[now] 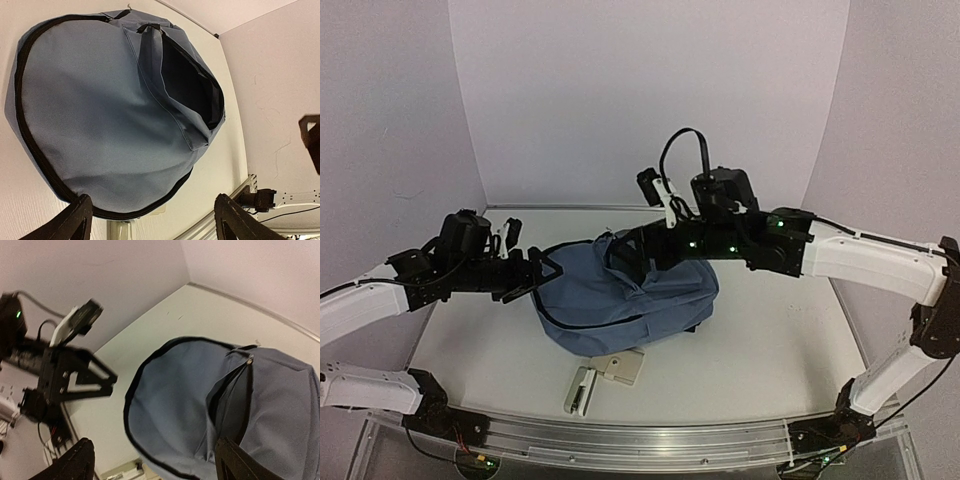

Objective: Pack the student bag
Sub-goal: Pick up the personal item from the center of the board, then place the personal item in the student bag.

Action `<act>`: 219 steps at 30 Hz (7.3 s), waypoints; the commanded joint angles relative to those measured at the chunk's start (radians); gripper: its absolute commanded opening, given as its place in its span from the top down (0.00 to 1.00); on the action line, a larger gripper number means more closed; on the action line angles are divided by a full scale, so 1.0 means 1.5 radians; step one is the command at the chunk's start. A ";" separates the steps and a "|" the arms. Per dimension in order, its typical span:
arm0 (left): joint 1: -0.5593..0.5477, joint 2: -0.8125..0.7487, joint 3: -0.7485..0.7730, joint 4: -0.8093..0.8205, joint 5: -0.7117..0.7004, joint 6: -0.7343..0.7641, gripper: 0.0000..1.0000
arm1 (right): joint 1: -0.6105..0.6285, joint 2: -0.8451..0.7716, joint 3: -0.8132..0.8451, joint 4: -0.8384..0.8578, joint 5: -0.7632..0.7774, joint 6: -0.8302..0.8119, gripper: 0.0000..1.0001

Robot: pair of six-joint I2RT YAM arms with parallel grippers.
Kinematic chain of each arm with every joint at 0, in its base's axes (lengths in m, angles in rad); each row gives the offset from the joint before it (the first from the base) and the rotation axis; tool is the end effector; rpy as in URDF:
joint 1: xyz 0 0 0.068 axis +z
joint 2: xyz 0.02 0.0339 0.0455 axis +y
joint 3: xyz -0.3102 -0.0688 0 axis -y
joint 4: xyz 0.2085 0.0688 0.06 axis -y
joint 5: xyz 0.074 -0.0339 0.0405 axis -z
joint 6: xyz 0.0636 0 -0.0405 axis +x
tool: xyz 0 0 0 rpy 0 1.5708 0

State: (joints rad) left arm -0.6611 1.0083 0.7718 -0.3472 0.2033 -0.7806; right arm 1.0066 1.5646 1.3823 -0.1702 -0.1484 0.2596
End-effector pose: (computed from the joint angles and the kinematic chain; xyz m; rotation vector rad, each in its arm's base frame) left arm 0.1382 -0.1238 0.3103 -0.0115 2.3348 -1.0064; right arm 0.1859 0.3113 0.3976 -0.8454 1.8664 0.9672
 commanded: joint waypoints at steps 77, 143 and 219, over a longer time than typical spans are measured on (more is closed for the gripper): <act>-0.007 -0.004 -0.095 0.061 0.071 -0.088 0.21 | 0.050 0.247 -0.448 0.593 -0.132 0.694 0.70; -0.134 0.123 0.065 0.503 0.385 -0.100 0.33 | 0.055 -0.246 -0.293 0.372 -0.218 0.312 1.00; 0.041 0.123 0.169 0.084 0.031 -0.124 1.00 | 0.045 0.377 0.335 -0.336 0.540 0.097 0.51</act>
State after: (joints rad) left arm -0.6073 1.1747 0.9503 -0.2941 0.2139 -0.9667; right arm 1.0760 2.1019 1.8378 -0.6472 0.6124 0.4155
